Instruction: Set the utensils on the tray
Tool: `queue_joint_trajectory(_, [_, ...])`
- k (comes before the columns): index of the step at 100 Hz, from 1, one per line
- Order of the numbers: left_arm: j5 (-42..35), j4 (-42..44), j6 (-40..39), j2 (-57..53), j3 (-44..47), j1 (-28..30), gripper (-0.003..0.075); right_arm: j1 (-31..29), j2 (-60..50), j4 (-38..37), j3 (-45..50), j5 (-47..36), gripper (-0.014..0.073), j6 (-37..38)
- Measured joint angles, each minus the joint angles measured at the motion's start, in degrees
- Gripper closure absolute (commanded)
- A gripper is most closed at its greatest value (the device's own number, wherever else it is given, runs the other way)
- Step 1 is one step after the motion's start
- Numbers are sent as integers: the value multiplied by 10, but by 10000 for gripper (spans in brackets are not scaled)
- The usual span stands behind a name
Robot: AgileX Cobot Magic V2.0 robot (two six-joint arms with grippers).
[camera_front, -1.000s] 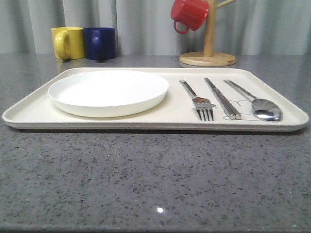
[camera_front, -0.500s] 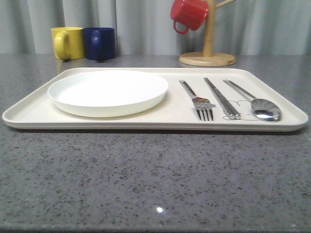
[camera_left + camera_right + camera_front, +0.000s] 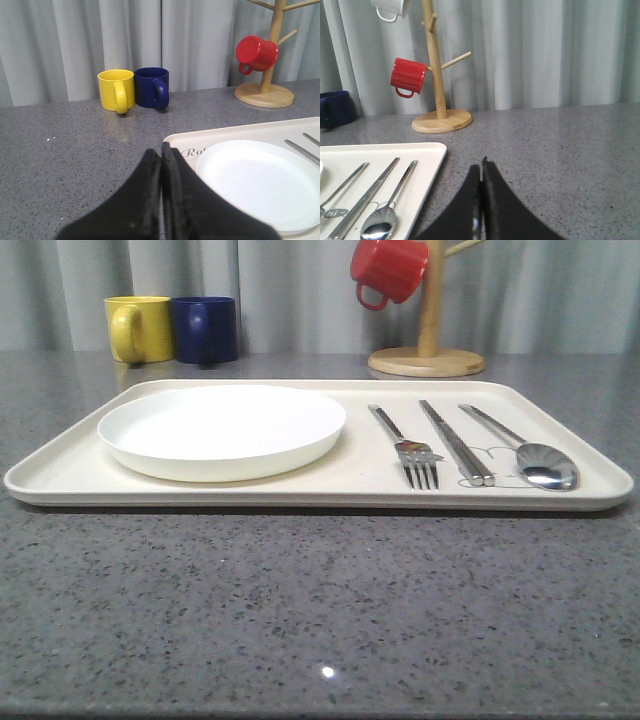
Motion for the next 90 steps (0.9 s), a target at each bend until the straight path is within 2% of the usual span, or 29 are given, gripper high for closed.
queue_joint_trajectory(21, [0,0,0,0,0,0,738,0,-7,3,42,-9,662,-1])
queue_joint_trajectory(90, [0,0,0,0,0,0,738,0,-7,3,43,-9,662,-2])
